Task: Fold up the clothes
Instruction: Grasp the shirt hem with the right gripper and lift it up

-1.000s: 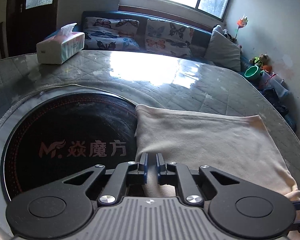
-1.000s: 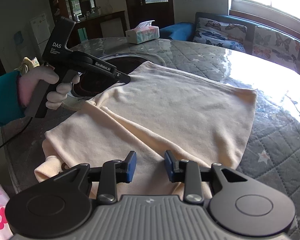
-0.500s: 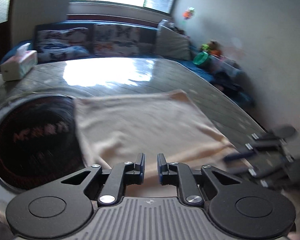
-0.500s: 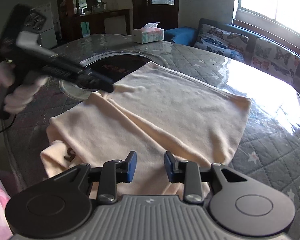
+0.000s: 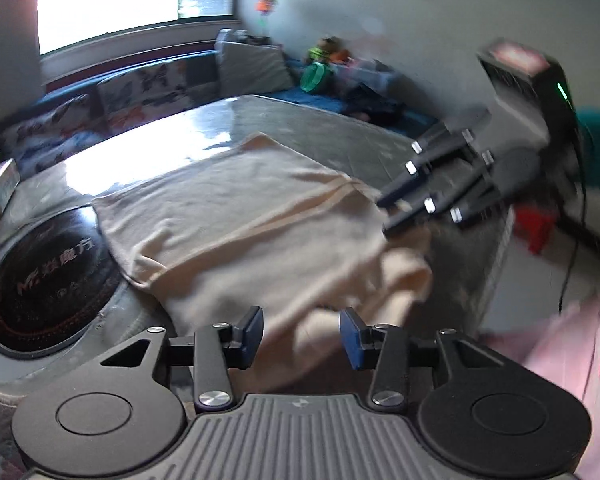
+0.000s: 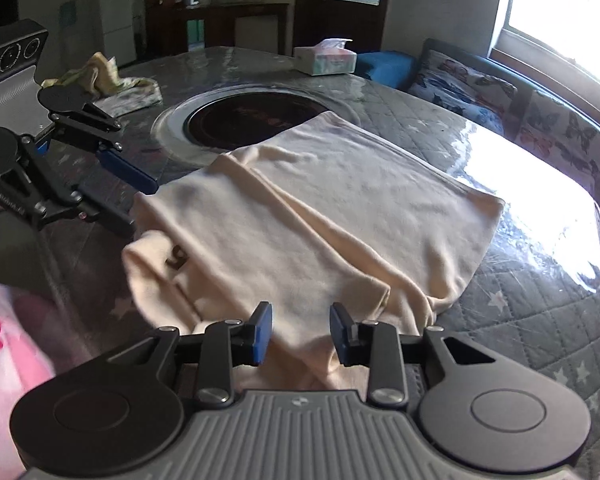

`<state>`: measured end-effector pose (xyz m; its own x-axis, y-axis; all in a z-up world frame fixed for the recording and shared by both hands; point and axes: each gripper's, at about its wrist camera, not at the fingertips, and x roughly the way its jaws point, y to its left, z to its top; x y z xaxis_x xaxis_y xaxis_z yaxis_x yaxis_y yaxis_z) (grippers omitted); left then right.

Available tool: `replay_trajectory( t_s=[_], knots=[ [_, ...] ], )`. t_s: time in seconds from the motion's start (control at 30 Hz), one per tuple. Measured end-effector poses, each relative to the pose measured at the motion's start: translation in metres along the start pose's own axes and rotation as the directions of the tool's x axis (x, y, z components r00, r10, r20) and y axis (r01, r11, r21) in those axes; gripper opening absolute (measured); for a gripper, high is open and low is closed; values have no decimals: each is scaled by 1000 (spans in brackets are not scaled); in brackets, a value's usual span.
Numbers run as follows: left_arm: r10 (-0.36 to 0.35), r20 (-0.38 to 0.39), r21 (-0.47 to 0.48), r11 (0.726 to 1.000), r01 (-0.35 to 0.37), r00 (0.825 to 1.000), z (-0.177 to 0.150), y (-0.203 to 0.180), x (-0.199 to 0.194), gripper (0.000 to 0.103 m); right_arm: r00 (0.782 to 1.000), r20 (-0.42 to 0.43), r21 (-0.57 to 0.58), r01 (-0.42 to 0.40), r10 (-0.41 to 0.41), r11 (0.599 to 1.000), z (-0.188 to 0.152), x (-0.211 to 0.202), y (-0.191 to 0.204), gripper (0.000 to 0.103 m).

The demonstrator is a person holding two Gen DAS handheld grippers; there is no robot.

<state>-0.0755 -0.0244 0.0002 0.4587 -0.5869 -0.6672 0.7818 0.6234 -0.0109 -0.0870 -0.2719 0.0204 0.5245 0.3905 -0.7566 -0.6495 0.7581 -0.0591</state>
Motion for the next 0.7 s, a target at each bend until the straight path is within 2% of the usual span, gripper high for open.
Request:
replay_trajectory(
  t_s=[0.07,0.17,0.3,0.33,0.4,0.47,0.53,0.7],
  knots=[
    [8,-6,62,998,-8,1000,-6,-11,3,46,1000,-13,-16,4,-5,1000,-2,-3,3,32],
    [30,16,138,990,-32,999,-12,-27,9,46,999,-31,-44,14,-15,999,-6,-9,7,40],
    [29,54,195,980,-39,998,-14,-39,17,46,999,-31,-91,19,-21,996,-10,-19,14,49],
    [30,62,192,981,-41,998,-13,-40,19,45,999,-32,-102,15,-19,995,-11,-21,16,53],
    [31,77,184,982,-45,997,-12,-40,23,36,999,-31,-137,16,-21,990,-14,-23,22,56],
    [28,88,161,986,-42,996,-11,-36,23,18,999,-30,-175,20,-26,984,-17,-24,28,57],
    [25,108,132,990,-40,994,-6,-32,20,11,999,-26,-202,21,-26,979,-19,-24,32,62],
    [35,160,15,999,-38,986,17,-8,21,9,1000,11,-262,16,-14,965,-22,-17,39,64]
  ],
)
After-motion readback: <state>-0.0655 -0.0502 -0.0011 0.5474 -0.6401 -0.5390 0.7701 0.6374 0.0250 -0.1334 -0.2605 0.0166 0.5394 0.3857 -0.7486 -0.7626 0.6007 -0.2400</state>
